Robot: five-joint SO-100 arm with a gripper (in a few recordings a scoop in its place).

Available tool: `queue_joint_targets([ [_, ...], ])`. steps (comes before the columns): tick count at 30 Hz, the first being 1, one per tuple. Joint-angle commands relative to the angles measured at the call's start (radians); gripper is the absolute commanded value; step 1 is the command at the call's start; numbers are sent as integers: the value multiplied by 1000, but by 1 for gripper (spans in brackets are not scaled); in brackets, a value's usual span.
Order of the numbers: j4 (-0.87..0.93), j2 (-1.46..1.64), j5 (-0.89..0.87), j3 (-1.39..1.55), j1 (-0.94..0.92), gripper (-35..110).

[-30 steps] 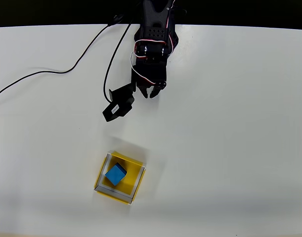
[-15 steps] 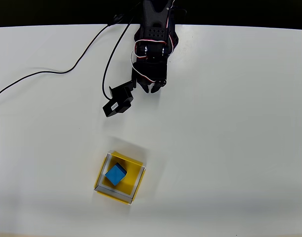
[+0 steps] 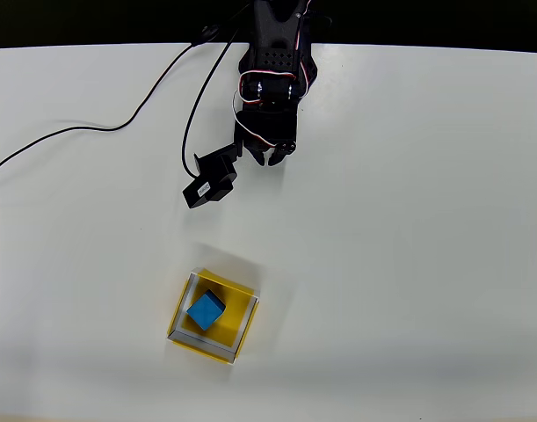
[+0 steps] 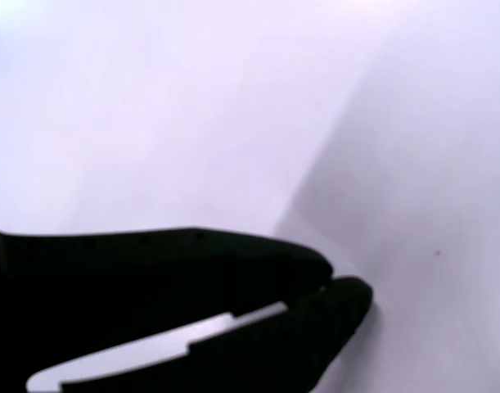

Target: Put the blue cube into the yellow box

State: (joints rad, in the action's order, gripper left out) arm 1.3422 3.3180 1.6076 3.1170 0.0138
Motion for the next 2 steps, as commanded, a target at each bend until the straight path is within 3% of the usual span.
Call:
queue_joint_targets([
  [1,17,23,11,28,14,0],
  [2,17,23,11,28,14,0],
])
